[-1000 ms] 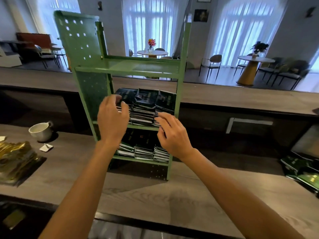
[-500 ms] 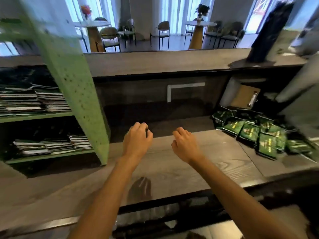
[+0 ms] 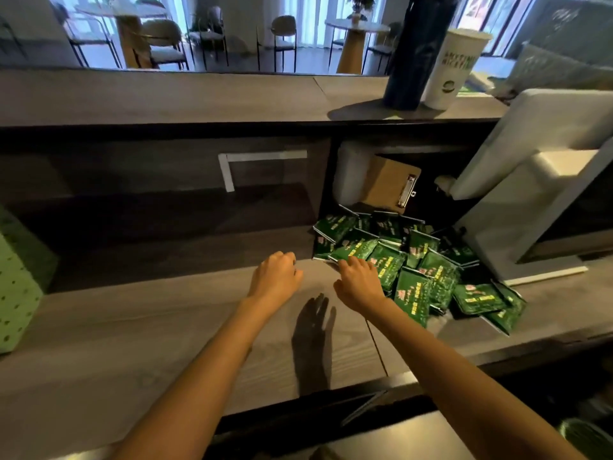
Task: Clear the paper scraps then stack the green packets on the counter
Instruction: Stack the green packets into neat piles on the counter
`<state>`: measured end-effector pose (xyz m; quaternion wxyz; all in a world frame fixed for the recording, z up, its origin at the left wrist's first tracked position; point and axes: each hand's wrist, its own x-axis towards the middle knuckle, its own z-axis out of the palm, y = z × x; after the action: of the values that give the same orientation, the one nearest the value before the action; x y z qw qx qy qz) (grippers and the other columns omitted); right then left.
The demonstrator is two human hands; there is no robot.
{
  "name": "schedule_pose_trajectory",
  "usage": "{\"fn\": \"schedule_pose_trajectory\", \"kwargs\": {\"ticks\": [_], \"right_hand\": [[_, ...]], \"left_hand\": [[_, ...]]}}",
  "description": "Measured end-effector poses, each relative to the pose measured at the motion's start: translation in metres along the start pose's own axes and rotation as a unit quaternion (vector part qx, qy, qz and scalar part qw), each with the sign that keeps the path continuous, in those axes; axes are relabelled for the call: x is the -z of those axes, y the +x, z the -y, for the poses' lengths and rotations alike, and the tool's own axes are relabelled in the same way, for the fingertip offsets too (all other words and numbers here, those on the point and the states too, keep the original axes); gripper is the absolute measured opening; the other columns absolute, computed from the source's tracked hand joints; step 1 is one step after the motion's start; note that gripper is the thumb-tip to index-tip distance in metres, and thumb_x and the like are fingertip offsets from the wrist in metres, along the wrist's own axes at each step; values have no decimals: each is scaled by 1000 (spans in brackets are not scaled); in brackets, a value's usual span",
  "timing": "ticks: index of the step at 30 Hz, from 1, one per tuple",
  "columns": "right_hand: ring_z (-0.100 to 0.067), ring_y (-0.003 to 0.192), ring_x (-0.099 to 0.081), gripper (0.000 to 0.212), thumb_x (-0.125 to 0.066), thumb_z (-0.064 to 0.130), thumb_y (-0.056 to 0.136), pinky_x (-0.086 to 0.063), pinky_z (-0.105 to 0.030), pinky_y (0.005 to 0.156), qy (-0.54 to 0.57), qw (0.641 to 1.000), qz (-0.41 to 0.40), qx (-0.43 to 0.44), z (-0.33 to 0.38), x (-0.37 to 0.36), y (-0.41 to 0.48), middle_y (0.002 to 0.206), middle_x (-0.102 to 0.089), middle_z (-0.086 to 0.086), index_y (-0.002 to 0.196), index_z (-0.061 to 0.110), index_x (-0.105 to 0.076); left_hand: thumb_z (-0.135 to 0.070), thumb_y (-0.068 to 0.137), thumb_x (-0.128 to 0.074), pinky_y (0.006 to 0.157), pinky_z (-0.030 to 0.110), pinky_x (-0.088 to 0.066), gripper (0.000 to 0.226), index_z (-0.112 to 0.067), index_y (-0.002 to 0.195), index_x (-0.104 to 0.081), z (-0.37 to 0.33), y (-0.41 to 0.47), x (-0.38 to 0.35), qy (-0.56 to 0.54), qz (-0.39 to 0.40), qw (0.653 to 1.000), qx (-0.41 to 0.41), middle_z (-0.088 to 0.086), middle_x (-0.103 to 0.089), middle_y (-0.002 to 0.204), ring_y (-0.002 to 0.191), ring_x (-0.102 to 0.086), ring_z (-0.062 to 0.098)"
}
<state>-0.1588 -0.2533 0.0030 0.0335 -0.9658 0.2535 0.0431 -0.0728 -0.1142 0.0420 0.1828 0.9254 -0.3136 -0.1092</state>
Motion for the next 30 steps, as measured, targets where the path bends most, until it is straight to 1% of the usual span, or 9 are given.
{"fn": "schedule_pose_trajectory", "kwargs": {"ticks": [3,6,9,15,20,23,26,28,30], "right_hand": [[-31,143,-15,59,-51,33,92,-15,-50,114,-8,1000,12,-21,-24,-16,22,151,-24,-15,142,9,-29],[-34,145,6,73,-51,42,92,-2,-53,116,4,999,17,-43,-33,-33,46,157,5,-19,149,13,-15],[-38,144,12,83,-49,53,89,4,-53,115,-6,997,17,-72,-36,-48,70,156,13,-21,151,18,-7],[-37,143,-13,80,-41,59,90,2,-54,115,0,995,5,-96,-35,-76,97,155,-16,-20,150,16,-11],[-33,137,-32,73,-46,52,89,-4,-55,114,43,996,-73,-30,-16,-91,94,148,-35,-12,148,16,-22],[-31,129,-42,62,-50,47,88,-17,-51,112,58,992,-103,32,-4,-92,83,140,-47,-9,141,16,-37],[-30,118,-51,53,-56,34,88,-40,-34,95,132,981,-80,120,11,-91,66,131,-55,-12,137,18,-44],[-28,121,-48,53,-58,22,87,-39,-28,92,177,969,-26,171,17,-90,58,137,-50,-11,138,19,-44],[-24,121,-47,52,-55,8,85,-40,-26,90,224,956,12,190,17,-88,52,141,-47,-8,136,20,-49]], "left_hand": [[-22,93,-46,85,36,-44,28,-9,114,-59,-13,20,-16,-6,8,1000,7,12,-57,119,108,-55,30],[-23,93,-46,84,37,-46,27,-9,112,-60,-14,42,-35,-15,13,1000,5,13,-56,117,105,-55,29],[-24,93,-48,85,38,-48,26,-8,111,-60,-5,63,-56,-27,3,1000,3,13,-55,116,104,-55,29],[-20,92,-49,87,37,-47,23,-9,110,-60,19,85,-89,-80,-39,995,33,12,-56,118,105,-55,30],[-13,92,-47,90,34,-45,26,-9,113,-63,41,88,-104,-139,-96,984,49,14,-62,117,109,-56,29],[-10,93,-43,92,38,-50,29,-9,114,-62,52,87,-109,-206,-130,968,59,16,-63,115,107,-59,31],[-8,94,-37,78,38,-56,31,-8,114,-60,59,81,-114,-320,-130,935,78,12,-60,107,92,-62,28],[-8,95,-35,61,32,-53,30,-5,113,-59,64,77,-115,-376,-119,914,98,12,-56,99,75,-58,25],[-10,94,-39,50,28,-44,25,-3,106,-59,72,72,-113,-407,-107,899,123,12,-55,81,57,-52,21]]}}
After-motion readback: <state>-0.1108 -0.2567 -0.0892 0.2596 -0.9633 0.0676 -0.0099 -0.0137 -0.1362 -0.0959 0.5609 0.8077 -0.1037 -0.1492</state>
